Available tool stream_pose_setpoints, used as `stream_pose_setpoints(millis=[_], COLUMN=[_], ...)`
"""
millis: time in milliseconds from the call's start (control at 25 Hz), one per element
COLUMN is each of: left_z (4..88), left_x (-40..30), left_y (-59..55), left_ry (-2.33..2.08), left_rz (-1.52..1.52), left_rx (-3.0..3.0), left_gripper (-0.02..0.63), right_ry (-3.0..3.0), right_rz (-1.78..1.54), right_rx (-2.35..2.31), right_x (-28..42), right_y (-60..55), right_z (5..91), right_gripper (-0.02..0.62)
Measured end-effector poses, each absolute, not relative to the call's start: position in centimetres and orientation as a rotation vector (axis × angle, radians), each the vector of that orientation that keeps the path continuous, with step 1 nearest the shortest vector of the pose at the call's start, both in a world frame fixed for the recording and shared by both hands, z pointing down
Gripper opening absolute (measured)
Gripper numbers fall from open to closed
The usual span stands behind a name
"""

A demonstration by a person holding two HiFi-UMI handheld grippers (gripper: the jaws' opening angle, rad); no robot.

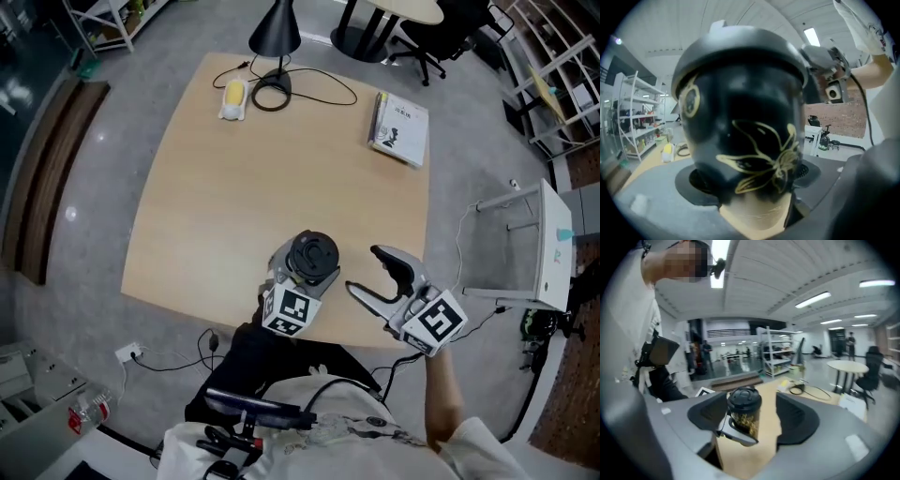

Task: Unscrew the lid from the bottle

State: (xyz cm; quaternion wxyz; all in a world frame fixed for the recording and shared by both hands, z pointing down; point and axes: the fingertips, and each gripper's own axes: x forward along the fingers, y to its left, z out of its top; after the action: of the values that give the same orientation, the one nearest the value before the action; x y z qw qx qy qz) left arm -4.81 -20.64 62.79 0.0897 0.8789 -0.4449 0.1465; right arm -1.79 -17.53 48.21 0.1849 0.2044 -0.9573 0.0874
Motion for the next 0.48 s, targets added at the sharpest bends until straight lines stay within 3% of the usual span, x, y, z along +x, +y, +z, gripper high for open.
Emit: stream_pose_setpoints(millis=[40,80,160,480], left_z=[60.7,58.7,54.9,48.1], left_x=[-4.5,-4.1,-2.5,3.6], left_y=[-20.6,-20.3,-19.5,-14.9], left_ry=[-1.334,-1.336,-1.301,-0.975], left_rz=[0.44,0.438,0.417,0.481], left_rx=[2.644,2.674,2.737,2.96], left_gripper=[0.426,0.426,0.426,0.426], right_ry=[-2.721,-2.73,-2.729,-2.72], right_rz=[0.195,0.144,0.035,-0.245], right_rx=[0.404,0.248,0.0,-0.633], right_x=[-3.6,-4.9,-6.2,-3.4], right_y=[-17.0,-16.3,-15.0,-10.0], right_z=[46.8,45.5,43.8,39.1], right_gripper=[0.384,0.442,0.488,0.465])
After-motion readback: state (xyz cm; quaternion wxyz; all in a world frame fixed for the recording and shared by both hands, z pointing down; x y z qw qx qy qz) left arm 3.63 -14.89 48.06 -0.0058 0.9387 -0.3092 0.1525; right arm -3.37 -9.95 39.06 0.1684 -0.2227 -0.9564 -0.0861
